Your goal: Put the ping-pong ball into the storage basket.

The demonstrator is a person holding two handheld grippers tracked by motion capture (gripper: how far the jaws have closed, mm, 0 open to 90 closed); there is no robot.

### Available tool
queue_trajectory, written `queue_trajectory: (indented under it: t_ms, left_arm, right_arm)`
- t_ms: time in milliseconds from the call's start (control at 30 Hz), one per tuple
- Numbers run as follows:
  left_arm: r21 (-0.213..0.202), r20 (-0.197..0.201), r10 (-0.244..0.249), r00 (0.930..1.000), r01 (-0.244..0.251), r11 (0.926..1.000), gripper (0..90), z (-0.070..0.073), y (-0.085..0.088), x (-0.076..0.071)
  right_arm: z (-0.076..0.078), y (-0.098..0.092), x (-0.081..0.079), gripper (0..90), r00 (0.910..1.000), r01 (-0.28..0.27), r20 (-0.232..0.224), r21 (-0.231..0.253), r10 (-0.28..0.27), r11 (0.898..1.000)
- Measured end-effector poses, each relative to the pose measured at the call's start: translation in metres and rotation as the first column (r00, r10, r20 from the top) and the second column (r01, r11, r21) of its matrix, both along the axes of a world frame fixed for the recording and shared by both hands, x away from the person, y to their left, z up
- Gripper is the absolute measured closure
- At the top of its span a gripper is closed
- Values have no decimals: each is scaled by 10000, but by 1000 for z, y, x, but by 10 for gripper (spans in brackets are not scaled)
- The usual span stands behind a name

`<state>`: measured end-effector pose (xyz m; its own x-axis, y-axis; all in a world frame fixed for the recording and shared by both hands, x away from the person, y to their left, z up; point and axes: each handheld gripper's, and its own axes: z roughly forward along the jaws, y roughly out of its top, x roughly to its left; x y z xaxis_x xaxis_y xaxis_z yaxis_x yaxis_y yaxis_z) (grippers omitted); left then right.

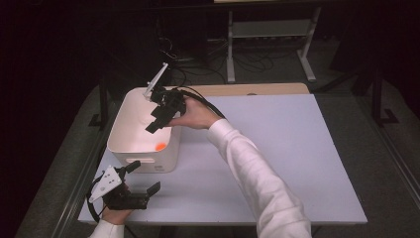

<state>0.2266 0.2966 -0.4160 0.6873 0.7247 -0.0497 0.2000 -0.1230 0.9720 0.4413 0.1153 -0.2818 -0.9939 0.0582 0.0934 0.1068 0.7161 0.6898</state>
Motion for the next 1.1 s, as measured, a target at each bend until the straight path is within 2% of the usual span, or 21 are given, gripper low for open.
queue_trajectory:
  t_ms: [33,133,233,467,633,767,967,1000,1100]
  left_arm:
    - [8,-7,17,10000,-17,10000,0,0,0,0]
    - [-31,32,31,10000,-31,10000,0,0,0,0]
    - [-31,32,47,10000,-47,10000,0,0,0,0]
    - [29,23,69,10000,-69,10000,0,0,0,-1]
    - [137,30,87,10000,-88,9999,0,0,1,-1]
    - [36,-7,193,9998,-193,9998,0,0,2,-3]
    - [21,37,131,9999,-131,9999,0,0,1,-2]
    - [16,52,126,9999,-127,9999,0,0,1,-2]
    - [-36,12,103,9999,-103,9999,0,-1,0,-1]
  right_arm:
    - [1,-3,1,142,9994,320,129,38,-320,9995]
    - [5,-8,2,113,9982,572,162,156,-575,9982]
    - [8,-13,3,0,9968,743,263,355,-752,9966]
    - [11,-28,-2,0,9938,959,492,712,-995,9928]
    - [8,-39,-3,0,9920,1125,483,748,-1163,9908]
    - [4,-53,-3,0,9898,1352,344,869,-1386,9870]
    - [3,-68,-6,0,9866,1537,380,1148,-1589,9814]
    - [3,-71,-6,0,9864,1502,493,1175,-1568,9817]
    - [3,-80,-9,0,9830,1772,272,1240,-1818,9763]
